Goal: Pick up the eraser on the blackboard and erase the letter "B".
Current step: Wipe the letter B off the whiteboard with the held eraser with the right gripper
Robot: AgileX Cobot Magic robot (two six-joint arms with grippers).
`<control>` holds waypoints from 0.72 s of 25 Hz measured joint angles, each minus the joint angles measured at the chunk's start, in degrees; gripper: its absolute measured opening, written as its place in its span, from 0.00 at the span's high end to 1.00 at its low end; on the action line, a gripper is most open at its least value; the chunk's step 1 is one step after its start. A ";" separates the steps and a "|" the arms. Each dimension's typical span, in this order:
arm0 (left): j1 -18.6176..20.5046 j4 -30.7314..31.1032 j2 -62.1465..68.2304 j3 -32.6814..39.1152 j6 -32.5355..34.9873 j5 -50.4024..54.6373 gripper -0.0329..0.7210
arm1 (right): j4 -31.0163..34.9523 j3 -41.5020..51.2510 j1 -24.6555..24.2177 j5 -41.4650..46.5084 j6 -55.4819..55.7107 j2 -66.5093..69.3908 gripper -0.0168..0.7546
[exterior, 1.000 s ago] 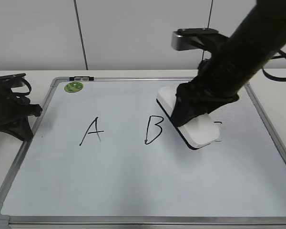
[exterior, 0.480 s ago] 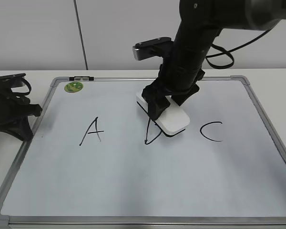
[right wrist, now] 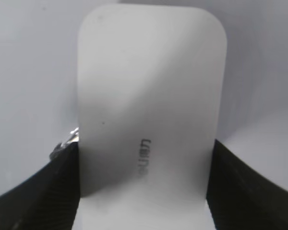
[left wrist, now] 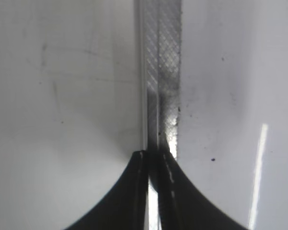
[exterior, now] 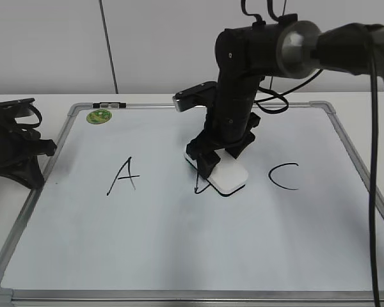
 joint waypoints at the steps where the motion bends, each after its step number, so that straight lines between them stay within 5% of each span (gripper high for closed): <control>1: 0.00 -0.10 0.00 0.00 0.00 0.00 0.94 | -0.11 -0.41 0.00 0.26 0.09 0.22 0.27; 18: 0.00 -0.10 0.00 0.00 0.00 0.00 0.94 | -11.83 -4.30 0.47 0.04 7.08 2.55 0.27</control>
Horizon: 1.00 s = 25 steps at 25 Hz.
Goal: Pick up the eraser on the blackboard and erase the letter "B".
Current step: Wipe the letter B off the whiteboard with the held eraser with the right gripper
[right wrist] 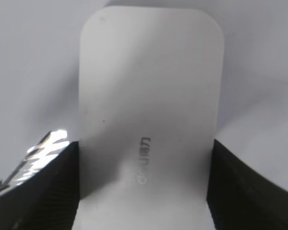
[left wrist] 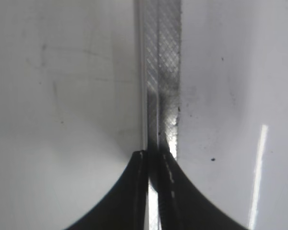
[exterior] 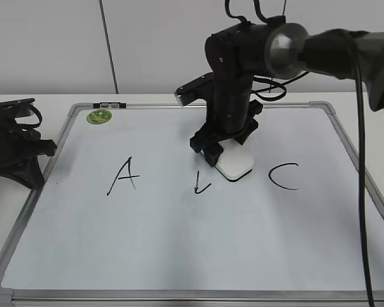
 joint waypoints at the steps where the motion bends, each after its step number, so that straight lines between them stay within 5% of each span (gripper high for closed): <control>1: 0.00 0.00 0.00 0.00 0.00 0.00 0.94 | -0.20 0.00 -0.32 -0.13 0.13 -0.01 0.27; 15: 0.00 0.10 0.00 0.00 0.00 0.00 0.94 | 1.96 0.00 -5.26 -1.60 -1.48 -0.01 0.27; 25: 0.00 0.21 0.00 0.00 0.00 0.00 0.94 | 2.47 -0.13 -0.23 0.12 -4.98 0.03 0.27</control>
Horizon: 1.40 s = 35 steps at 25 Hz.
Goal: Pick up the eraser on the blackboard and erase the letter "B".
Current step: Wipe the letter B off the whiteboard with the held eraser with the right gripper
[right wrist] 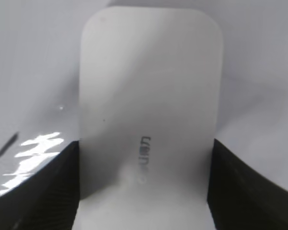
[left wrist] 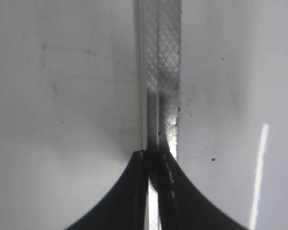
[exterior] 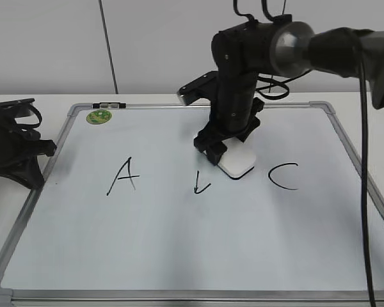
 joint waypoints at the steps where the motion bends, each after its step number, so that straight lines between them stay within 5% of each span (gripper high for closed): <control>1: 0.00 0.00 0.00 0.00 0.00 0.00 0.94 | 0.28 0.00 1.02 0.34 -0.05 0.00 0.27; 15: 0.00 0.00 0.00 0.00 0.00 0.00 0.94 | 3.09 0.00 11.11 3.10 2.28 0.09 0.27; 25: 0.00 0.00 0.00 0.00 0.00 0.00 0.94 | 2.26 0.00 10.26 2.86 2.97 0.09 0.27; 35: 0.00 0.50 0.00 0.00 0.00 0.00 0.94 | 3.85 0.00 3.70 3.08 3.30 0.09 0.27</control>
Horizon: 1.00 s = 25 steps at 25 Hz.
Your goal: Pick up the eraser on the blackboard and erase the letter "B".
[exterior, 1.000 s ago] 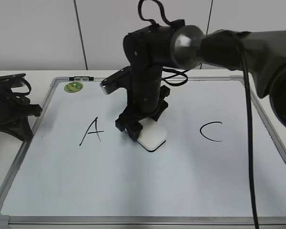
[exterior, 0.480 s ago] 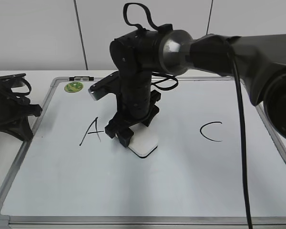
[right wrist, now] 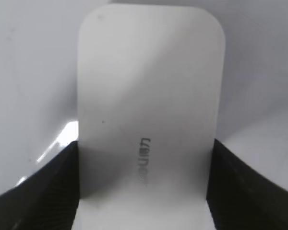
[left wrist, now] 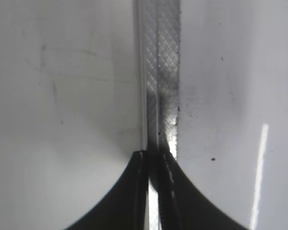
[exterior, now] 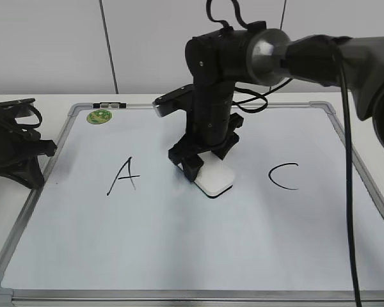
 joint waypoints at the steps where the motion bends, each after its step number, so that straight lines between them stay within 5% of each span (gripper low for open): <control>1: 0.00 0.00 0.00 0.00 0.00 0.00 0.94 | 0.00 0.00 -1.01 0.00 0.00 0.00 0.27; 25: 0.00 0.23 0.00 0.00 0.00 0.01 0.94 | -6.38 1.71 -15.18 4.40 0.51 -16.15 0.27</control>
